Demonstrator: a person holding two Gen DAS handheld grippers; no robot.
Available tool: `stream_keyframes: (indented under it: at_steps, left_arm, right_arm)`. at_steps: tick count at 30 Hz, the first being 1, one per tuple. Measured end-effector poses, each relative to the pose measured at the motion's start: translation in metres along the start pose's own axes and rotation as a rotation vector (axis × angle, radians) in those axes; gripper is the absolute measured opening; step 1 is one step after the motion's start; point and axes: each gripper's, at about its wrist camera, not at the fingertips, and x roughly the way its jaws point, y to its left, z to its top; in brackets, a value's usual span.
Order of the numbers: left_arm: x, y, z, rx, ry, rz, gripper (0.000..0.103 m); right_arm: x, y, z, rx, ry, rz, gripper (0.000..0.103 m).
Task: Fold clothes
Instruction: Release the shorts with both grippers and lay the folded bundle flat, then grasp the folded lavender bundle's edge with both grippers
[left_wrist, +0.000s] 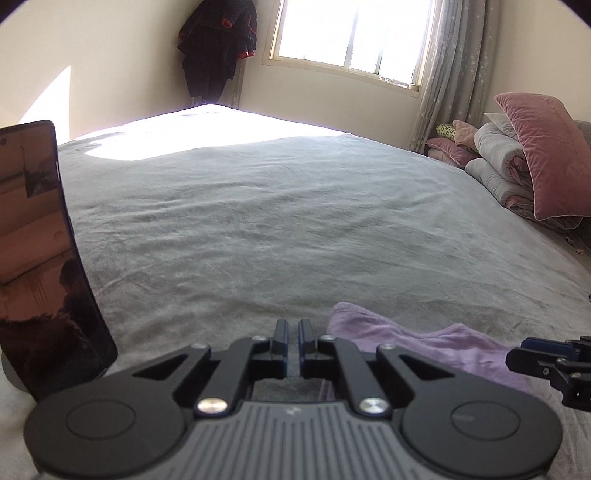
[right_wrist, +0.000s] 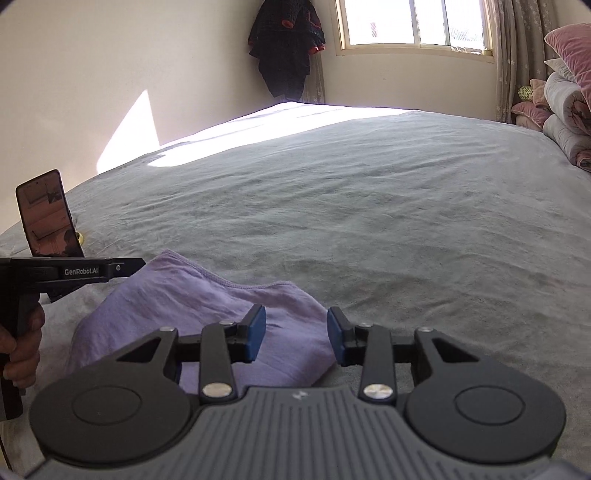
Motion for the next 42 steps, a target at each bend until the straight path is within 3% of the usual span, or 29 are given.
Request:
stream_keyframes:
  at_steps: [4,8,18,24,26,27,30,34,37,42]
  left_arm:
    - [-0.031,-0.005,-0.006,0.059,-0.035,-0.086,0.004]
    - [-0.044,-0.012,-0.018,0.120,-0.011,-0.183,0.005]
    - [-0.054,0.000,-0.057,0.166,0.081,-0.203,0.008]
    - [-0.071,0.002,-0.067,0.220,0.127,-0.198,0.032]
    - [-0.076,0.001,-0.065,0.225,0.146,-0.178,0.047]
    - [-0.078,0.000,-0.064,0.231,0.158,-0.164,0.049]
    - [-0.081,-0.007,-0.057,0.261,0.189,-0.120,0.062]
    - [-0.083,-0.019,-0.049,0.300,0.205,-0.086,0.084]
    - [-0.079,-0.026,-0.042,0.320,0.211,-0.090,0.090]
    - [-0.070,-0.034,-0.031,0.338,0.222,-0.093,0.095]
  right_arm:
    - [-0.021,0.014,-0.008,-0.036,-0.007,0.052,0.038]
    - [-0.031,0.034,-0.022,-0.104,0.004,0.074,0.039]
    - [-0.045,0.032,-0.060,-0.137,0.053,0.045,0.041]
    - [-0.065,0.019,-0.076,-0.114,0.093,0.044,0.042]
    - [-0.071,0.015,-0.078,-0.111,0.106,0.050,0.044]
    - [-0.074,0.013,-0.078,-0.110,0.114,0.054,0.044]
    - [-0.082,0.007,-0.077,-0.097,0.136,0.065,0.050]
    - [-0.090,0.002,-0.071,-0.076,0.144,0.077,0.067]
    - [-0.092,0.000,-0.064,-0.054,0.154,0.090,0.074]
    - [-0.084,-0.006,-0.052,0.044,0.190,0.157,0.074]
